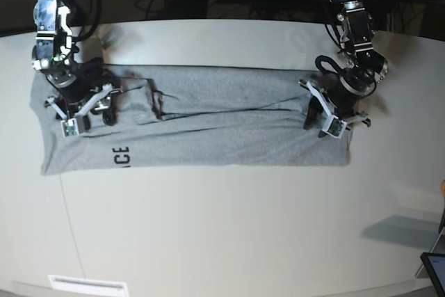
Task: Fold the T-shirt properly
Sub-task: 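Open the left gripper and move it away from the strip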
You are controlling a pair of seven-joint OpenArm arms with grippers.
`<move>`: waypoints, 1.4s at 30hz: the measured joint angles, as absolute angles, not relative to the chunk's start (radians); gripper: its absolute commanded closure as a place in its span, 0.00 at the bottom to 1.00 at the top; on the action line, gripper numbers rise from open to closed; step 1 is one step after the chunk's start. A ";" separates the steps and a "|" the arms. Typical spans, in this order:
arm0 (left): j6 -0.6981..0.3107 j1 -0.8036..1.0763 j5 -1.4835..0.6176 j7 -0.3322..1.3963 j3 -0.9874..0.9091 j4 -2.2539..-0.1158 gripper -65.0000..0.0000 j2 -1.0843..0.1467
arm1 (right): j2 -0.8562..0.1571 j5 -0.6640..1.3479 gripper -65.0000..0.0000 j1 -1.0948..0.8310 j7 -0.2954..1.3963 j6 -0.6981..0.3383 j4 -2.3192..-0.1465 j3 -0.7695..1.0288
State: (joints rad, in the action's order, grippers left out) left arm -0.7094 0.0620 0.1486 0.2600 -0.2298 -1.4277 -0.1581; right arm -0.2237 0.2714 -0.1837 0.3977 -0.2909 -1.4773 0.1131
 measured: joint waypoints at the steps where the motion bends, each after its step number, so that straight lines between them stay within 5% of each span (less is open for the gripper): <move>1: -0.709 0.054 0.154 0.262 -0.230 -1.423 0.65 -0.158 | -0.224 0.273 0.46 -0.177 0.391 -0.291 -1.468 0.113; 26: -0.708 0.053 0.162 0.273 -0.229 -1.435 0.65 -0.157 | -0.226 0.262 0.46 -0.236 0.528 -0.278 -1.599 0.116; 42: -0.708 0.058 0.180 0.604 -0.239 -1.778 0.65 -0.164 | -0.256 0.242 0.46 -0.195 0.685 -0.274 -1.749 0.118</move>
State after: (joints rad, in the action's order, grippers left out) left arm -0.7078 0.0582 0.1799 0.6037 -0.2394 -1.7779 -0.1642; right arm -0.2562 0.2424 -0.1951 0.6853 -0.2741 -1.7493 0.1181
